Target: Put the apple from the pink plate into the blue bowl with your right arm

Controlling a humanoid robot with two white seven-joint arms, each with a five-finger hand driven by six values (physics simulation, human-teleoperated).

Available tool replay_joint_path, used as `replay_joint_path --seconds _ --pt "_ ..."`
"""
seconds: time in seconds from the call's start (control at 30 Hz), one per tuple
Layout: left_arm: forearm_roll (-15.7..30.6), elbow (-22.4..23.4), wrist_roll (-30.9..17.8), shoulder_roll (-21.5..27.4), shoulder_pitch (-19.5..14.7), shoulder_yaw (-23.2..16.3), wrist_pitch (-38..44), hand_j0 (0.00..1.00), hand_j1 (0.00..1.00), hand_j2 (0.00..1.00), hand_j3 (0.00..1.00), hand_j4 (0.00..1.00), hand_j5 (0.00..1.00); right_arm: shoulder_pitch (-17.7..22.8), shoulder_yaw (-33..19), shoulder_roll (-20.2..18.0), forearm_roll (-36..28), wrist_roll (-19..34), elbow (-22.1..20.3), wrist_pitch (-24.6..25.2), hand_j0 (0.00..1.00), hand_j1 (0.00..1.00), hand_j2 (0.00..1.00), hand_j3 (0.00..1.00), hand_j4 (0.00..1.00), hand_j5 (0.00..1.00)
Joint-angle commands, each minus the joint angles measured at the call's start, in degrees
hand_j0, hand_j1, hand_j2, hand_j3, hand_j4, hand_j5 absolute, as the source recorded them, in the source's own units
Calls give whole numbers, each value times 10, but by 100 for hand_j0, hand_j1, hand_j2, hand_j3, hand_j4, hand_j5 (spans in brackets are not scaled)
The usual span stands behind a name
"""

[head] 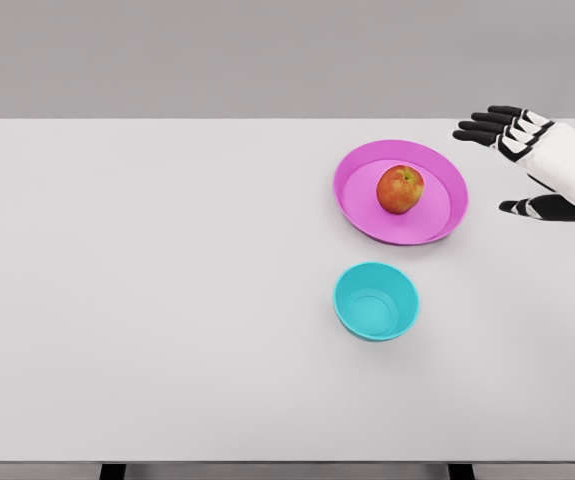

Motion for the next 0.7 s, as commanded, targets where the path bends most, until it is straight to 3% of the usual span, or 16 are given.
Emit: replay_joint_path --seconds 0.0,0.23,0.27,0.33,0.4,0.43,0.57,0.67 --pt "0 0 0 0 0 0 0 100 100 100 100 100 100 0 0 -1 -4 0 10 0 100 100 100 100 100 100" --pt "0 0 0 0 0 0 0 100 100 100 100 100 100 -1 1 0 -6 10 32 18 100 100 100 100 100 100" --pt "0 0 0 0 0 0 0 100 100 100 100 100 100 -9 -1 1 -6 54 32 22 100 100 100 100 100 100" --pt "0 0 0 0 0 0 0 100 100 100 100 100 100 -66 1 28 -9 224 32 41 100 100 100 100 100 100" --pt "0 0 0 0 0 0 0 100 100 100 100 100 100 -105 3 51 -9 333 31 74 100 100 100 100 100 100" --pt "0 0 0 0 0 0 0 100 100 100 100 100 100 -118 3 63 -9 360 33 78 100 100 100 100 100 100" --pt "0 0 0 0 0 0 0 100 100 100 100 100 100 -177 10 119 -7 360 75 101 100 100 100 100 100 100" --pt "0 0 0 0 0 0 0 100 100 100 100 100 100 -221 62 149 -5 360 127 101 100 100 100 100 100 100"
